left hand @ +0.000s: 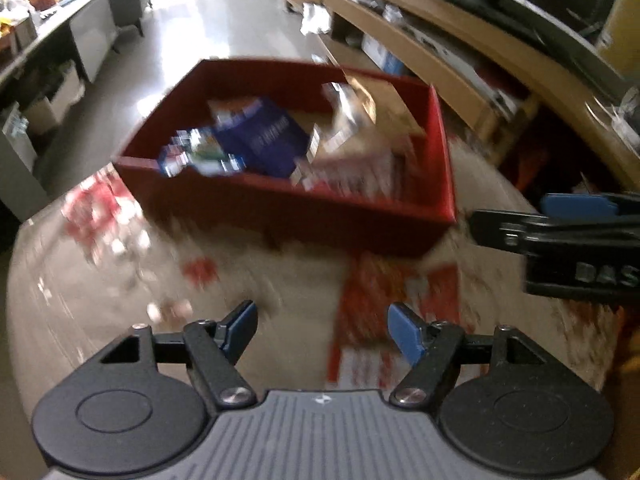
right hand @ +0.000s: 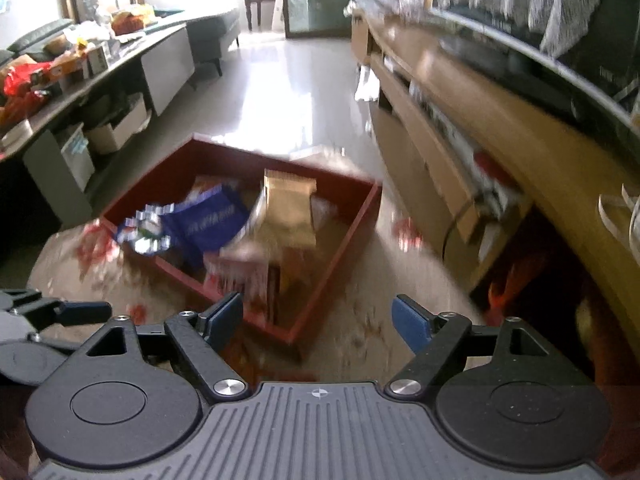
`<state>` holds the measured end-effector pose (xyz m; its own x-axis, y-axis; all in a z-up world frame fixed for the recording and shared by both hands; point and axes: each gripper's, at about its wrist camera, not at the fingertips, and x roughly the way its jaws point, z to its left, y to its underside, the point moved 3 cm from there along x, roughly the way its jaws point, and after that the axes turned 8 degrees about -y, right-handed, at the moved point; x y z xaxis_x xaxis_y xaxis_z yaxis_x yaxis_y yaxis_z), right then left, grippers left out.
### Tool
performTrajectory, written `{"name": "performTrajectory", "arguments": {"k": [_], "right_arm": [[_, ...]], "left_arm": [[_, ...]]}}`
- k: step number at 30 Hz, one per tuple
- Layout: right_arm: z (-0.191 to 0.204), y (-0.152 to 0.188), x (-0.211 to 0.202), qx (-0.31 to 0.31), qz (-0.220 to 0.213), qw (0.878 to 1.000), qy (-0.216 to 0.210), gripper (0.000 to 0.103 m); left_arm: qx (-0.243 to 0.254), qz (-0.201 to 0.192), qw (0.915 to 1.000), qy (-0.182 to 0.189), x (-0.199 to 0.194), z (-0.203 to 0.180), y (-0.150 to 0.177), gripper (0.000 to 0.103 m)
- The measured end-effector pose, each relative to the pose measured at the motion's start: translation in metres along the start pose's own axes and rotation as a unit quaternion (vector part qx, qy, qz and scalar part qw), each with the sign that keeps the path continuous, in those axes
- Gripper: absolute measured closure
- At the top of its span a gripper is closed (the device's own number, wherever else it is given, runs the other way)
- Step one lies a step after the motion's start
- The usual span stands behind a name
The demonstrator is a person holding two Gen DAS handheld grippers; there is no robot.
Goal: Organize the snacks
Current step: 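Move both open tools from the box toward the packets on the table, then grasp the red Trolli packet with the right tool while the left approaches the strip packet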
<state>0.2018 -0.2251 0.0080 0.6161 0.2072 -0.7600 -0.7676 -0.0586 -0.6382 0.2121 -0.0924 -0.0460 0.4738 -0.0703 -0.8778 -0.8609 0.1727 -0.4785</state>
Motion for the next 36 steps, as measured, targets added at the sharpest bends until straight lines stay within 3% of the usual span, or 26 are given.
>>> {"name": "performTrajectory", "arguments": {"k": [8,14,19,25,29,33,36], "right_arm": [[0.019,0.026,0.045,-0.045,0.086,0.994,-0.054,0.017],[0.053,0.036,0.075,-0.145,0.133,0.976,-0.092,0.017],[0.062,0.037,0.096,-0.182,0.15,0.967,-0.095,0.013],[0.063,0.061,0.092,-0.184,0.184,0.962,-0.086,0.018],[0.051,0.075,0.073,-0.128,0.208,0.963,-0.111,0.027],[0.044,0.08,0.046,-0.114,0.199,0.965,-0.128,0.025],[0.048,0.066,0.047,-0.171,0.153,0.97,-0.082,0.019]], "left_arm": [[-0.019,0.027,0.9994,-0.01,-0.002,0.029,0.033,0.027],[-0.022,0.049,0.9985,-0.008,0.008,0.043,0.048,0.027],[-0.013,0.055,0.9984,0.0,0.012,0.041,0.051,0.027],[-0.01,0.056,0.9983,0.008,0.01,0.038,0.05,0.027],[-0.008,0.049,0.9987,0.016,0.003,0.037,0.05,0.027],[-0.009,0.047,0.9987,0.02,0.001,0.04,0.05,0.027],[-0.012,0.054,0.9983,0.019,0.005,0.04,0.05,0.027]]}}
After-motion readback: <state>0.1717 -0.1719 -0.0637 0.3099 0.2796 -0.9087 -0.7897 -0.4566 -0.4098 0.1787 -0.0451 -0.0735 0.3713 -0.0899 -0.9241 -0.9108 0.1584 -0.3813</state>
